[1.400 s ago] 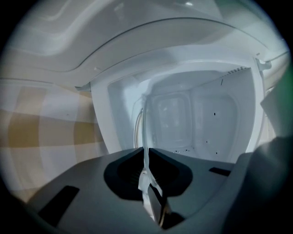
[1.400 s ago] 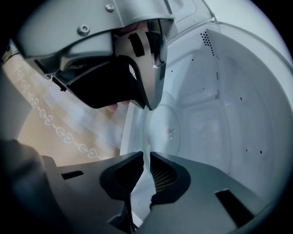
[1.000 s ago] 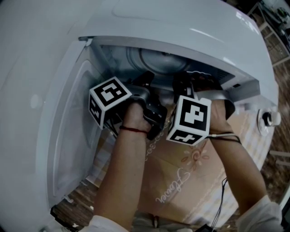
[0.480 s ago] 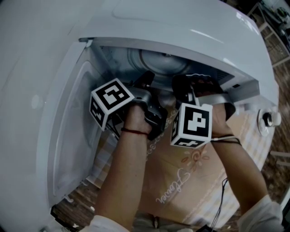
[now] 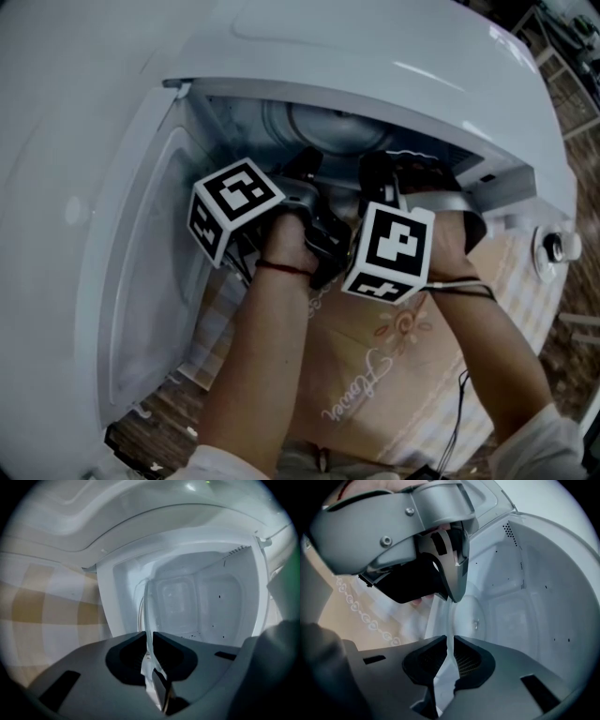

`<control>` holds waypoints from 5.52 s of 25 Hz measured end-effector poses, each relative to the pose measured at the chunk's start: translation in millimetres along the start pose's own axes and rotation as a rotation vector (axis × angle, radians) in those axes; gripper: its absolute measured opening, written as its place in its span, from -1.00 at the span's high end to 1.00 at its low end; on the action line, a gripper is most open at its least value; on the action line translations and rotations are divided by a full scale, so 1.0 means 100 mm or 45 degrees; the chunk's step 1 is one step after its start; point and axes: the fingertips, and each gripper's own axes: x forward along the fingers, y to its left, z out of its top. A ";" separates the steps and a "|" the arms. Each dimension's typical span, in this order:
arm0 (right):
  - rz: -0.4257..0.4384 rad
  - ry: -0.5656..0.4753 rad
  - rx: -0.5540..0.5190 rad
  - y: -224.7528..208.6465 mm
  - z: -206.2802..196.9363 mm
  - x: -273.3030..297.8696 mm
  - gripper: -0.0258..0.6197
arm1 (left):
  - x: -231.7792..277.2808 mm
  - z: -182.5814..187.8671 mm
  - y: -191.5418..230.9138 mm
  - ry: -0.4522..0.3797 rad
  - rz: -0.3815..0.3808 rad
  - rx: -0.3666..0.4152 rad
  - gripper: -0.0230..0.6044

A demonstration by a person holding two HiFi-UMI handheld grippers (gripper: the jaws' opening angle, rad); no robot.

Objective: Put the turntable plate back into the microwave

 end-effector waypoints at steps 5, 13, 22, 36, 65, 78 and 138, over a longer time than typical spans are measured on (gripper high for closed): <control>0.037 -0.007 0.014 0.01 0.01 0.00 0.73 | 0.01 -0.02 0.00 0.011 0.038 0.002 0.80; 0.087 -0.140 0.112 0.04 0.12 -0.11 0.71 | 0.02 -0.02 0.02 -0.040 0.044 -0.067 0.83; 0.039 -0.135 0.079 0.07 0.08 -0.15 0.71 | 0.01 -0.05 0.02 -0.032 0.016 -0.114 0.83; 0.047 -0.103 0.068 0.04 0.07 -0.09 0.76 | 0.00 -0.06 -0.04 -0.017 -0.027 -0.044 0.79; 0.070 -0.088 0.050 0.15 0.04 0.03 0.76 | -0.53 -0.38 -0.26 0.094 -0.282 0.254 0.56; 0.027 -0.094 0.075 0.15 0.03 0.02 0.75 | -0.53 -0.39 -0.23 0.088 -0.295 0.188 0.56; 0.015 -1.200 1.783 0.18 0.11 -2.64 0.80 | -2.05 -1.47 -1.39 0.173 -0.682 0.984 0.90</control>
